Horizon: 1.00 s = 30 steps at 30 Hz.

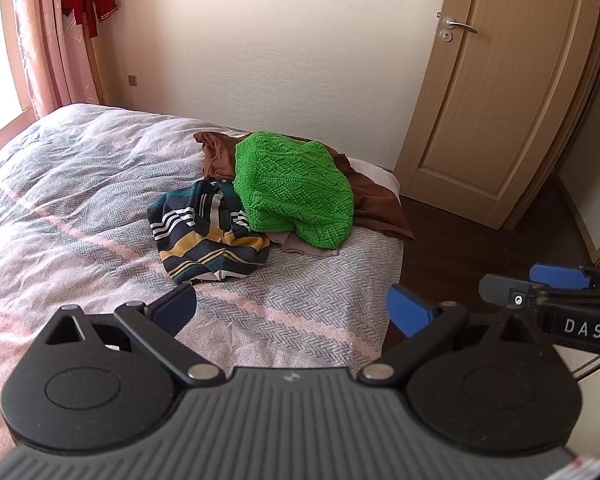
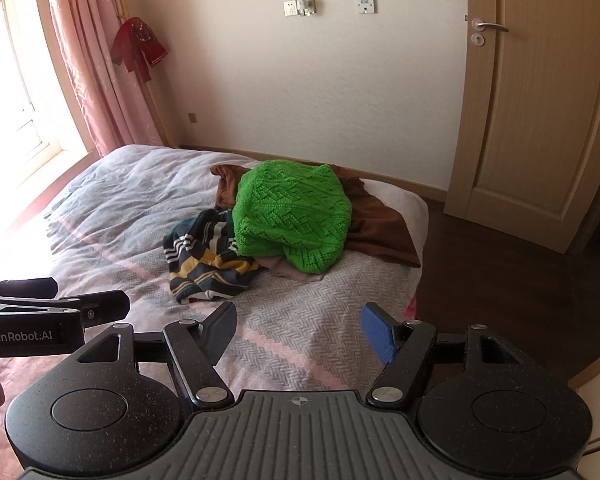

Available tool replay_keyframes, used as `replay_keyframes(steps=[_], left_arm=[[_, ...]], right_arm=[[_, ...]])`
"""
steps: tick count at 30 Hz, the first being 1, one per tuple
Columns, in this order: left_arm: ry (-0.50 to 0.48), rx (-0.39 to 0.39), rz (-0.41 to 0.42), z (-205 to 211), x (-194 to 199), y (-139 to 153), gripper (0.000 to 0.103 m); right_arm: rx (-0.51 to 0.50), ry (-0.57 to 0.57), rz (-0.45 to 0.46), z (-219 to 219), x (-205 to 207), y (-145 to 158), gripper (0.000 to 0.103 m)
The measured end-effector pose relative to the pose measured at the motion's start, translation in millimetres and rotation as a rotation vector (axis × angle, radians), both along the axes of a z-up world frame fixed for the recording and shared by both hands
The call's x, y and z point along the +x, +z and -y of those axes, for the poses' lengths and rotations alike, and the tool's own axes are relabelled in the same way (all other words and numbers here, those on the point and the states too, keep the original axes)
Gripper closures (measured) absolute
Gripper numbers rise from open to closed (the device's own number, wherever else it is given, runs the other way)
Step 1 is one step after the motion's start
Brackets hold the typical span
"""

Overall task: Fold large clothes
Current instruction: 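Reach both tools toward the green knit sweater on the clothes pile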

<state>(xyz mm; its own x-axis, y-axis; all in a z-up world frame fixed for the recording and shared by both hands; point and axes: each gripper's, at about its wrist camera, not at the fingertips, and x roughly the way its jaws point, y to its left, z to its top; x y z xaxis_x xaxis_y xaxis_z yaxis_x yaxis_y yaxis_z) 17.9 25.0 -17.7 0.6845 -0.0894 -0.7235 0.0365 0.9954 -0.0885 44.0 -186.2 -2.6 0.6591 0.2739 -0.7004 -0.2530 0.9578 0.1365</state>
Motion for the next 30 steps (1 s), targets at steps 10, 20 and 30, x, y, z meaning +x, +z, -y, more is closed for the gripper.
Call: replay_keyframes(steps=[10,20,30], left_arm=[[0.051,0.018,-0.077,-13.5,32.7,-27.0,0.003],[0.126,0.008,-0.167,-33.5,106.7,-70.5,0.003],[0.206,-0.012,-0.254,-45.3,209.9,-138.4,0.003]], right_arm=[[-0.009,0.055,-0.056,-8.0,30.3,-27.8,0.037],[-0.047,0.15,-0.093,-24.7,122.3,-70.8,0.037],[-0.142,0.329,-0.023,-54.8,229.7,-137.4,0.042]])
